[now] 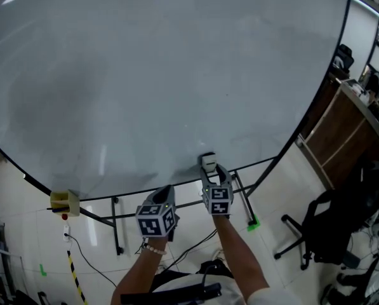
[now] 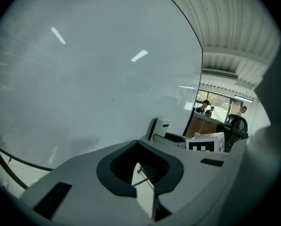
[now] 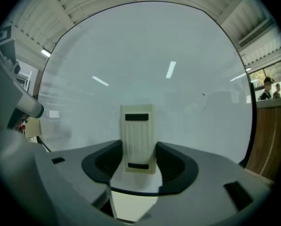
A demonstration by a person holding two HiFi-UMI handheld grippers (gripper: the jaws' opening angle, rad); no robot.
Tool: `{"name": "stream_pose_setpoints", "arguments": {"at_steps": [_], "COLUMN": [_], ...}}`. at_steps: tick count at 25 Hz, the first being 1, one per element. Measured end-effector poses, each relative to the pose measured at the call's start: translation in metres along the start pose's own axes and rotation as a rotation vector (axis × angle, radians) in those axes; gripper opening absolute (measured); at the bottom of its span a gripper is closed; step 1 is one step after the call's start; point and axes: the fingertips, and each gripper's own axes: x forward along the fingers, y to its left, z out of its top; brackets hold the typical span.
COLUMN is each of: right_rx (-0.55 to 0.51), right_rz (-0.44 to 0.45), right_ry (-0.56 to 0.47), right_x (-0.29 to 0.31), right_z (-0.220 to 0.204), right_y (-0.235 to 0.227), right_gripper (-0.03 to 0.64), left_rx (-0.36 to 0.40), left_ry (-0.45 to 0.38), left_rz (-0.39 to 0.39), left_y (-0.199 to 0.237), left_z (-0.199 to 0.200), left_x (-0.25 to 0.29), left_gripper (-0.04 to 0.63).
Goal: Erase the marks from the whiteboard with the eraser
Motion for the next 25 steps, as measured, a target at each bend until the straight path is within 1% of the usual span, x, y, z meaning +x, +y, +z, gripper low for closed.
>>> {"name": "stream_pose_setpoints", "arguments": {"at_steps": [7, 14, 17, 25], "right_rx": [-0.024, -0.021, -0.037, -0.055], "right_rz": [0.011, -0.003, -0.008, -0.063], "right_ry": [-0.006, -0.018, -0.024, -0.039], "right_x": [-0.006, -0.012, -0.015, -0.022], "right_z": [-0.002, -0.005, -0.005, -0.002], "right_y": [-0.089, -0.183, -0.218, -0.317], "right_gripper": [0.253, 0.253, 0.255, 0.255], "left_rx": [-0.003, 0.01, 0.02, 0.055], "left_ry": [0.007, 0.041, 0.059, 0.107], "left_rz": [-0.005, -0.029, -0.042, -0.089], "left_y": [-0.071, -0.139, -0.16, -0.209], "left_z": [-0.005, -0.018, -0.023, -0.035], "left_x": [0.055, 0.112, 0.132, 0.18], "left_gripper": [-0.012, -0.012, -0.012, -0.012]}}
